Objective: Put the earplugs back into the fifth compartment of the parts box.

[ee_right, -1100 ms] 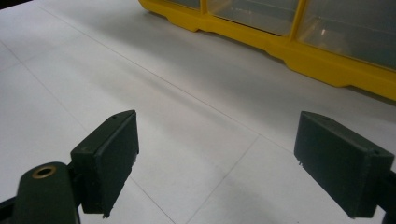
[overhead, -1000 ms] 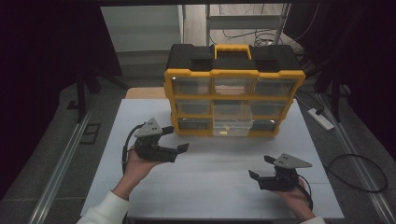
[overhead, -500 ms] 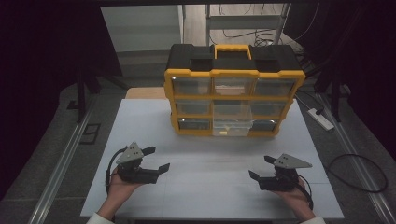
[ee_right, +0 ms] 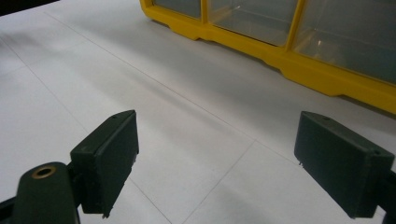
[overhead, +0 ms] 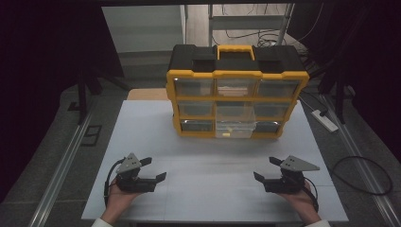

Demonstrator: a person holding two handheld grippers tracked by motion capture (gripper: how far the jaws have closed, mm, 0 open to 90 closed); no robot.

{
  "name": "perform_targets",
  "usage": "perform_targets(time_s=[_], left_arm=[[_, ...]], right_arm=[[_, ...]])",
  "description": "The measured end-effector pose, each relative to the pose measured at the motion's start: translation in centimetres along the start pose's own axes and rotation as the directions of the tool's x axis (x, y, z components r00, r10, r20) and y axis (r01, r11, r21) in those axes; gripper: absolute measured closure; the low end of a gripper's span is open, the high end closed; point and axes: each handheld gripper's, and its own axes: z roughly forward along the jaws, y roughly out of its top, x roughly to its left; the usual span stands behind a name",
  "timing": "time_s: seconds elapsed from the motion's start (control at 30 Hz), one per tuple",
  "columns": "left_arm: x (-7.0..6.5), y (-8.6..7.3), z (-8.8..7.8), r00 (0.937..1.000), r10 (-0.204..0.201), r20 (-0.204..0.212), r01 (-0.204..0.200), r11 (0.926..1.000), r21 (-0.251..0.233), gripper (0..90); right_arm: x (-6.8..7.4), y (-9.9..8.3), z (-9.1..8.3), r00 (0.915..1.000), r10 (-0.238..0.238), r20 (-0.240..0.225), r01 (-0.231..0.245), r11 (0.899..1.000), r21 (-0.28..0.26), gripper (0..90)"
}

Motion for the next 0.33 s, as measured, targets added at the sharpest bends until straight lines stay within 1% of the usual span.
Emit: perform_targets(time_s=[0.17,0.33], left_arm=[[0.04,0.07,0.19,1.0,0.001,0.008,-0.001,1.0,0.001,15.6],[0.23,0.01,0.02,0.9999,-0.007,0.009,0.007,1.0,-0.002,15.6]], right_arm=[[0.08,0.02,-0.25,1.0,0.004,-0.003,-0.004,1.0,-0.013,14.6],[0.27,0.01,-0.29,1.0,-0.003,-0.007,0.003,1.0,-0.012,14.6]])
